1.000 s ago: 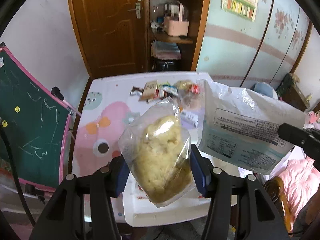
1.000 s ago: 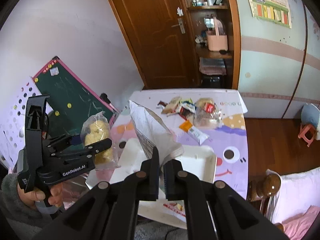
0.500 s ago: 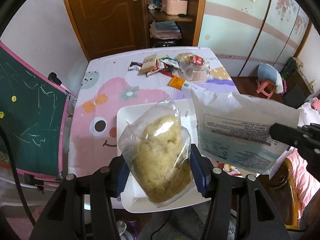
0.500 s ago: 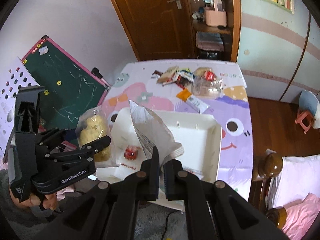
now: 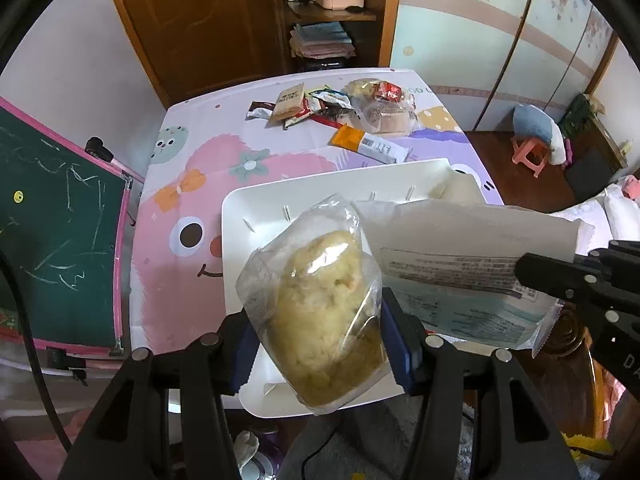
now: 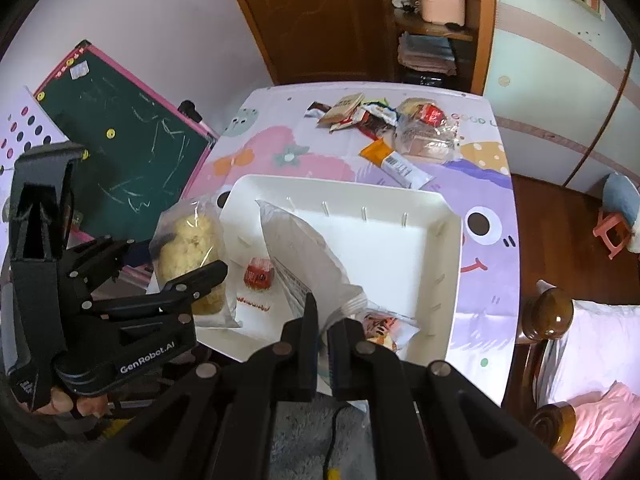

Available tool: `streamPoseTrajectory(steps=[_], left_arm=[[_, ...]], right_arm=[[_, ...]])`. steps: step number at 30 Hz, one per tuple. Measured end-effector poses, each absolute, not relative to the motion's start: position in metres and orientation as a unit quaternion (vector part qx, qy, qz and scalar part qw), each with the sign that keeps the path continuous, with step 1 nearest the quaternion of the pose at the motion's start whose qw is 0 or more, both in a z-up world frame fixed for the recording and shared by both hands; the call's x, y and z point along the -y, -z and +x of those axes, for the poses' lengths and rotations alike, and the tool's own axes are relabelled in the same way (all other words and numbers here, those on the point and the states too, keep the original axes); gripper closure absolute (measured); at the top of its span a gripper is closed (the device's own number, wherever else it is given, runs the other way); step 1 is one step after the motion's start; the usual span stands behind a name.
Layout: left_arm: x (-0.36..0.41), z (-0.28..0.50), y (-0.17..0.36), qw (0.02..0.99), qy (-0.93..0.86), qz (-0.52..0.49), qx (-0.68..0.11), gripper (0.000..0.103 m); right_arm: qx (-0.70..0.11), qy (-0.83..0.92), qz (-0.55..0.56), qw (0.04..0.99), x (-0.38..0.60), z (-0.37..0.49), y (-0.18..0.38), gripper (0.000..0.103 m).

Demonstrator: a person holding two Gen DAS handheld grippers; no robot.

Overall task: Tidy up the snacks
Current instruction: 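Carry both bags over the white tray and release them inside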

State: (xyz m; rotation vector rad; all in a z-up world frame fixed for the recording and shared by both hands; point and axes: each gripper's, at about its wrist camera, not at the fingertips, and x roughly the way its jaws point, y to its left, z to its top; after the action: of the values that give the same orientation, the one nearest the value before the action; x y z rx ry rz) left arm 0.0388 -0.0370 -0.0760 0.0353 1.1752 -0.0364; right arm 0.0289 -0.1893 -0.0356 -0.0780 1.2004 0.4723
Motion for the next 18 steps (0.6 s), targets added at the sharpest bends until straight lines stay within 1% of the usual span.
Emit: streamPoseTrajectory(steps=[5,6,7,8,10,11,12,14,16,18], left_arm=[[0.04,0.038,0.081,0.828,0.022,0.021,-0.56,0.049],[0.04,0.038,0.081,0.827,0.021,0.021,-0.561,0.048],[0.04,0.038,0.082,0.827,0.022,0.022,-0.562,0.046],[0.04,0.037,0.081,0.827,0.023,0.021,-0.561,0.043],[0.04,0.036,0.079,0.831,0.022,0.022,-0.556,0.019],[0.04,0.036,0.077,0.834,0.022,0.024,-0.551,0.014],[0.04,0.035,0.075,0.836,0.022,0.025,-0.548,0.012],[0.04,0.036,0.074,0.837,0.02,0.027,-0.547,0.011],[0.039,0.036,0.075,0.835,0.02,0.022,-0.55,0.01],[0.038,0.037,0.076,0.834,0.019,0.021,-0.551,0.01]], right_arm=[[-0.57,-0.221,-0.046,0.79,0.182,0.034,0.044,0.098],[-0.573,-0.22,-0.045,0.788,0.181,0.035,0.046,0.096],[-0.577,-0.219,-0.043,0.786,0.181,0.037,0.048,0.093],[-0.581,-0.215,-0.045,0.784,0.181,0.038,0.05,0.092],[-0.583,-0.206,-0.051,0.784,0.18,0.039,0.053,0.088],[-0.583,-0.205,-0.05,0.785,0.18,0.04,0.054,0.085],[-0.582,-0.203,-0.049,0.786,0.18,0.041,0.053,0.078],[-0.572,-0.19,-0.056,0.796,0.182,0.042,0.05,0.07],[-0.565,-0.184,-0.051,0.803,0.185,0.044,0.046,0.048],[-0.559,-0.186,-0.042,0.807,0.187,0.044,0.042,0.043]])
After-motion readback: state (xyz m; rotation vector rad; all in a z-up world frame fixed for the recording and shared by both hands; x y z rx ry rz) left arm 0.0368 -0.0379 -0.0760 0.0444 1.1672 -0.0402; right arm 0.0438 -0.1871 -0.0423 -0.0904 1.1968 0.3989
